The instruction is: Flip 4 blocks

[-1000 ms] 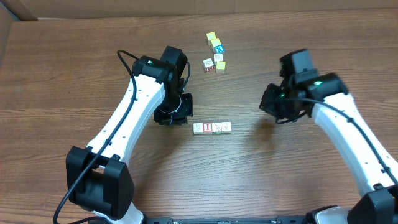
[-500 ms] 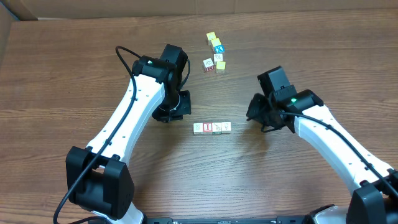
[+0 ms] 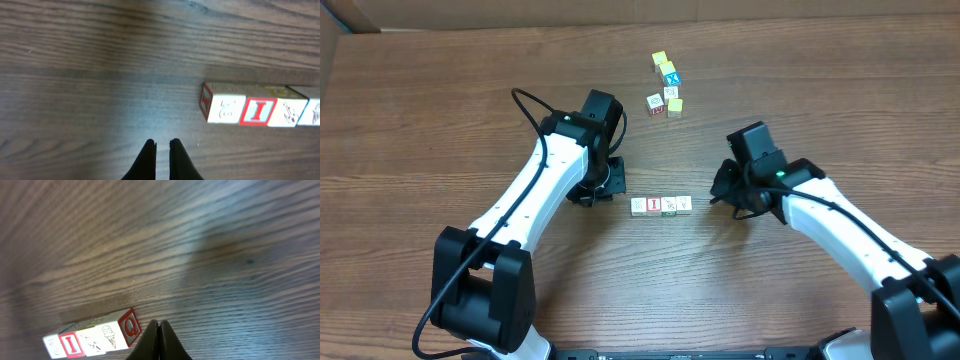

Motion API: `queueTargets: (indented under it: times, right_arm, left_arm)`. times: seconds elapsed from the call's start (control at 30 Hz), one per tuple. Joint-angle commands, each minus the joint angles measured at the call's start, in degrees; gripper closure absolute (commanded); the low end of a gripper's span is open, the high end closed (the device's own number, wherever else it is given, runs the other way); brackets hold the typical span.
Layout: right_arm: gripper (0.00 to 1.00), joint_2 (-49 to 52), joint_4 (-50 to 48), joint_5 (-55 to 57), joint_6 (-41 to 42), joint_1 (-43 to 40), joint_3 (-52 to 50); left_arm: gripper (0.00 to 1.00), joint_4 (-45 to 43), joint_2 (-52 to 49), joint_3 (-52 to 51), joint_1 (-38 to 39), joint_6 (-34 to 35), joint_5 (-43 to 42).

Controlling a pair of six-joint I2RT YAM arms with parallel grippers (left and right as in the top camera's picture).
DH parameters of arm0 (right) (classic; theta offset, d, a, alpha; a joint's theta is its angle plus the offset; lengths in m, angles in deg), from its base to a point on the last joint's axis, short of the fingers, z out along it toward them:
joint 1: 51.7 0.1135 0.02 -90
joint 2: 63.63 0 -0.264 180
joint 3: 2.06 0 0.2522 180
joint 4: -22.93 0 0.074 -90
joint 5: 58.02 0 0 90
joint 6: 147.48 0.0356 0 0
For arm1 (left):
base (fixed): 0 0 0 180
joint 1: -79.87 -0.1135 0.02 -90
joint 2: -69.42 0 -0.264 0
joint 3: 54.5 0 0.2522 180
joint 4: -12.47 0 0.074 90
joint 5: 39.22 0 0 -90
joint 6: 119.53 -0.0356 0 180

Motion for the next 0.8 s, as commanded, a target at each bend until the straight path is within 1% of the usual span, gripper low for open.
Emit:
queueTargets:
  times: [0.0,0.1,0.23,0.47,0.77]
  right_arm:
    - [0.96,2.5,-1.6,0.8,2.0,2.0,-0.8]
    - [0.96,4.8,-3.8,0.8,2.1,3.8,-0.8]
    - [0.96,7.0,-4.9,0.8,2.1,4.9,-0.8]
    - [0.96,7.2,-5.3,0.8,2.1,4.8,-0.8]
    - [0.96,7.2,-5.5,0.8,2.0,4.8,-0.8]
  left_arm:
    - [0.96,-2.3,1.3,-1.8,0.1,2.0,0.0]
    - [0.96,-4.2,1.3,-3.1,0.1,2.0,-1.4]
    - [0.96,-4.6,1.3,-4.2,0.1,2.0,-1.4]
    - [0.96,-9.2,1.3,-7.8,0.2,2.0,-2.1]
    - [0.96,-12.4,1.3,-10.8,0.6,1.6,-2.7]
